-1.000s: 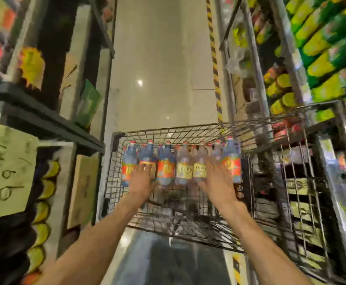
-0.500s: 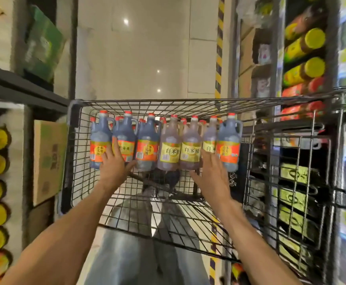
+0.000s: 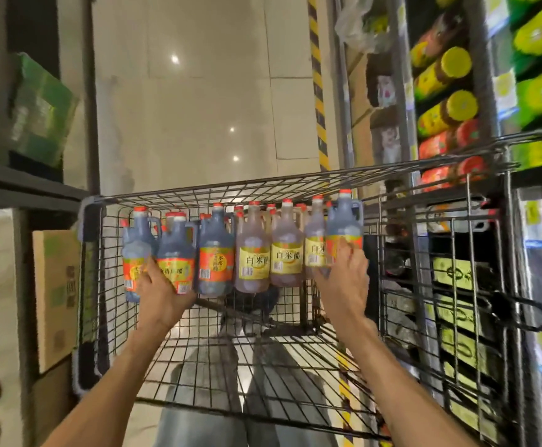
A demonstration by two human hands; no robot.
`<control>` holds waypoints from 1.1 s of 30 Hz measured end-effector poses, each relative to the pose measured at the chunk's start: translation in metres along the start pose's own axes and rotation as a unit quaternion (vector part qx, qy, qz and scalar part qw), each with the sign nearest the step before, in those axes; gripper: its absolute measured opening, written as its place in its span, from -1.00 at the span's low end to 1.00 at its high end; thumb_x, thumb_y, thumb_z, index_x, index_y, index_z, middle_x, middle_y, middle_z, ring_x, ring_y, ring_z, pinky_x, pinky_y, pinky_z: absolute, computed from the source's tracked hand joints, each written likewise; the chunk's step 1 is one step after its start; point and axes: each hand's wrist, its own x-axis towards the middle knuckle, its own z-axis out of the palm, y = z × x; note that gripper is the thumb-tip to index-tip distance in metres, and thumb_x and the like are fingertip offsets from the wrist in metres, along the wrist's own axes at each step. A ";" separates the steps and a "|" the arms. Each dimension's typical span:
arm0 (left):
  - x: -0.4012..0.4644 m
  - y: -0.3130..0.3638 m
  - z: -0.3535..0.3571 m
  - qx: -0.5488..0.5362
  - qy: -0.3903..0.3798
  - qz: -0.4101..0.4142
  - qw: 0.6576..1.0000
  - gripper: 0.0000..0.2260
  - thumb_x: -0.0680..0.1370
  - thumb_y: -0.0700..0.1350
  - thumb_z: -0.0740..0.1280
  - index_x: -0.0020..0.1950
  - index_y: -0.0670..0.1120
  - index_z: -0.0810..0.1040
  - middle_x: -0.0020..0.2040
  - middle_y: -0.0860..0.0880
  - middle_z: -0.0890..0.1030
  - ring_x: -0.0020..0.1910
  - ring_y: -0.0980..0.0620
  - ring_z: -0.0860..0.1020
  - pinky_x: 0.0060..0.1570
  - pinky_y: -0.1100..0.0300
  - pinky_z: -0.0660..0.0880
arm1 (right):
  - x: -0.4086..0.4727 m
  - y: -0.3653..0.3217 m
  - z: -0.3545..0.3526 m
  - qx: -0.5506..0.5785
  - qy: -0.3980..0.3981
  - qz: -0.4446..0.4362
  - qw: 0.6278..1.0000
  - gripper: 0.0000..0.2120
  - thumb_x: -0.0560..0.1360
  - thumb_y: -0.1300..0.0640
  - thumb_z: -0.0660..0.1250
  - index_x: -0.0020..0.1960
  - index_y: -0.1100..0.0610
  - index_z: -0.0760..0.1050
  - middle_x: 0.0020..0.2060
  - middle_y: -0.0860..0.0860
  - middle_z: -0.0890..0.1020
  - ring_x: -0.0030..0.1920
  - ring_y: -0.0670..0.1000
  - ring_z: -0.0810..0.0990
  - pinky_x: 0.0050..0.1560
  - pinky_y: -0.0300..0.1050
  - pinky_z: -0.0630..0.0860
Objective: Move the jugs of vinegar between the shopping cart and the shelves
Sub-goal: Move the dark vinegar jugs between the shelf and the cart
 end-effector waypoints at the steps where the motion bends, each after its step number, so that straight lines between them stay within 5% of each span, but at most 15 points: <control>1: -0.003 -0.005 0.002 0.005 -0.002 -0.004 1.000 0.20 0.27 -0.14 0.67 0.65 -0.21 -0.09 0.33 -0.41 0.31 0.32 -0.42 0.32 0.29 -0.32 0.34 | 0.006 0.002 0.002 0.008 -0.001 0.036 0.999 -0.11 0.45 -0.05 0.55 0.57 0.16 0.13 0.44 0.20 0.31 0.43 0.21 0.31 0.34 0.19 0.44; 8: -0.012 -0.011 0.029 0.069 0.021 -0.033 0.997 0.27 0.18 -0.04 0.72 0.64 -0.20 -0.07 0.34 -0.35 0.28 0.28 -0.41 0.31 0.22 -0.35 0.37 | 0.038 0.010 0.033 0.020 -0.001 0.140 0.990 0.10 0.42 -0.07 0.55 0.64 0.20 -0.12 0.47 0.25 0.24 0.44 0.26 0.25 0.32 0.27 0.42; 15: -0.012 -0.005 0.038 0.044 0.062 -0.062 0.995 0.12 0.29 0.00 0.68 0.63 -0.16 0.02 0.38 -0.31 0.28 0.28 -0.40 0.31 0.09 -0.36 0.44 | 0.056 0.010 0.048 0.007 0.052 0.197 0.979 0.08 0.36 -0.17 0.59 0.58 0.27 0.07 0.36 0.28 0.34 0.32 0.32 0.35 0.20 0.25 0.45; 21: -0.019 -0.017 0.027 0.028 0.034 -0.081 0.996 0.05 0.30 0.04 0.64 0.60 -0.11 0.07 0.34 -0.34 0.31 0.30 -0.44 0.33 0.19 -0.31 0.42 | 0.063 0.007 0.043 -0.003 0.034 0.211 0.977 0.00 0.28 -0.12 0.66 0.47 0.25 0.19 0.33 0.28 0.36 0.31 0.33 0.38 0.19 0.25 0.50; 28: -0.030 -0.026 0.006 0.006 -0.035 -0.070 0.997 0.05 0.28 -0.08 0.59 0.58 0.03 0.00 0.17 -0.28 0.55 0.04 -0.34 0.59 -0.09 -0.11 0.56 | 0.032 0.013 0.041 0.143 -0.025 0.220 0.965 -0.16 0.30 -0.11 0.63 0.32 0.18 0.20 0.18 0.20 0.50 0.13 0.30 0.58 0.12 0.23 0.54; 33: -0.048 -0.006 -0.014 -0.027 -0.031 -0.005 0.999 -0.04 0.21 0.06 0.57 0.51 0.03 0.15 0.15 -0.15 0.57 0.00 -0.26 0.61 -0.11 -0.13 0.61 | -0.006 0.006 0.024 0.195 -0.065 0.227 0.952 -0.23 0.28 -0.10 0.65 0.27 0.15 0.31 0.09 0.10 0.54 -0.06 0.13 0.54 0.05 0.06 0.56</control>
